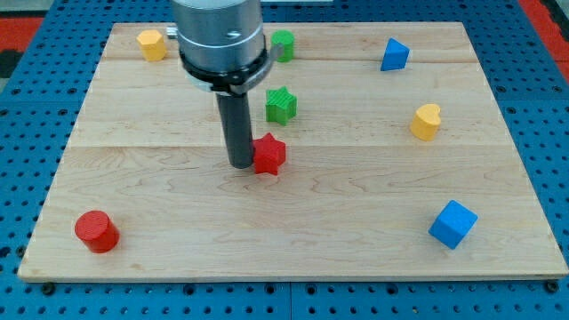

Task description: Push the red circle to the bottom left of the red star

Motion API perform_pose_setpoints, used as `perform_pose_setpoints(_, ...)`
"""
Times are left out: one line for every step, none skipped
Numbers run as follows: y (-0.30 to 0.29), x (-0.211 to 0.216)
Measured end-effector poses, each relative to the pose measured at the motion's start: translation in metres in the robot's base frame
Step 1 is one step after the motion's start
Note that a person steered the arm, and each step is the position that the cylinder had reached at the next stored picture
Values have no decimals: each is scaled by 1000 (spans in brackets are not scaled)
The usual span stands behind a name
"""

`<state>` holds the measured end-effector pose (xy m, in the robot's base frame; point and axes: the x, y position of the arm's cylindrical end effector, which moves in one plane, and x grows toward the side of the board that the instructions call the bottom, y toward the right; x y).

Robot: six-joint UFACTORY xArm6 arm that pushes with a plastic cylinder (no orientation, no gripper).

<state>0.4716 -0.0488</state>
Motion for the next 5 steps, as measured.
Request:
perform_pose_setpoints(24, 5)
perform_pose_setpoints(8, 4)
perform_pose_setpoints(-23, 0)
perform_pose_setpoints(-70, -11)
perform_pose_setpoints(-133, -14)
